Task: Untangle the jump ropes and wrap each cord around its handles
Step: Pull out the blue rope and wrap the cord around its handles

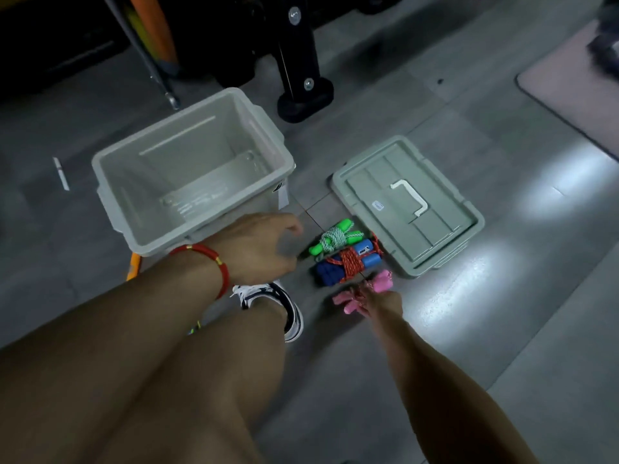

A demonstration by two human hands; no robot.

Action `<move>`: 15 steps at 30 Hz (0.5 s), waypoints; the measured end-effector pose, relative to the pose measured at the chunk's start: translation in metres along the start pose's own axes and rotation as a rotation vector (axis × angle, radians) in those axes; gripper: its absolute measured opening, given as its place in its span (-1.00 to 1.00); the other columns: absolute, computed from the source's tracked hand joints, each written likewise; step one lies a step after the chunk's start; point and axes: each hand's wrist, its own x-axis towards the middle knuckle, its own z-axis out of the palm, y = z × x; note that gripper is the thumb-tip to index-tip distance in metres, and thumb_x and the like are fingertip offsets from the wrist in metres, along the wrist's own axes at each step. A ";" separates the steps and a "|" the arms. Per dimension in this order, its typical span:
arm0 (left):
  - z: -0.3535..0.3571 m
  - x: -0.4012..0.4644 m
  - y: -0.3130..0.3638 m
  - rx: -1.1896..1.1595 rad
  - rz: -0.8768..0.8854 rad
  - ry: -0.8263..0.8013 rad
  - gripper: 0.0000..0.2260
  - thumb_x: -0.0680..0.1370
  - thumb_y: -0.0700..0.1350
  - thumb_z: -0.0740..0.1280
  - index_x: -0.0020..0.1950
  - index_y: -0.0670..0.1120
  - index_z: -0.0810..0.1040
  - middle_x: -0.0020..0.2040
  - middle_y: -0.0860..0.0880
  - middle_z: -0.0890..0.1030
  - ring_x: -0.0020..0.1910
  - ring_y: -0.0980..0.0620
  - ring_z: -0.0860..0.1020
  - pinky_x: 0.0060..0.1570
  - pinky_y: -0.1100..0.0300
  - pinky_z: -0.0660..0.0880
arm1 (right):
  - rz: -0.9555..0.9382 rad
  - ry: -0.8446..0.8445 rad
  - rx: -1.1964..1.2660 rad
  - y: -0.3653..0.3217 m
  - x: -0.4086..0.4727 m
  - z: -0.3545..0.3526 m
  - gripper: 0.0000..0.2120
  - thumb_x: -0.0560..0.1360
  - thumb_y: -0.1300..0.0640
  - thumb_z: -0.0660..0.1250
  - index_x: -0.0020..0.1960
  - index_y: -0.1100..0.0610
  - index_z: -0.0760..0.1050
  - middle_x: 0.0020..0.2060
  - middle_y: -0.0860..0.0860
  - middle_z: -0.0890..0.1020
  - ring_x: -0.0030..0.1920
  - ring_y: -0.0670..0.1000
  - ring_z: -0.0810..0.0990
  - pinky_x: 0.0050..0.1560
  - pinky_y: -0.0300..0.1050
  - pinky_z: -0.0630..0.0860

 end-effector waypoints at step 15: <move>-0.018 -0.004 -0.023 -0.415 -0.111 0.240 -0.90 0.49 -0.05 0.41 -0.01 0.09 0.61 0.00 0.05 0.64 0.03 0.03 0.59 -0.04 0.24 0.43 | -0.761 -0.255 -0.605 -0.091 -0.091 0.069 -0.92 0.54 0.14 0.37 0.03 0.04 0.57 -0.13 0.03 0.68 -0.16 0.05 0.67 -0.19 -0.09 0.58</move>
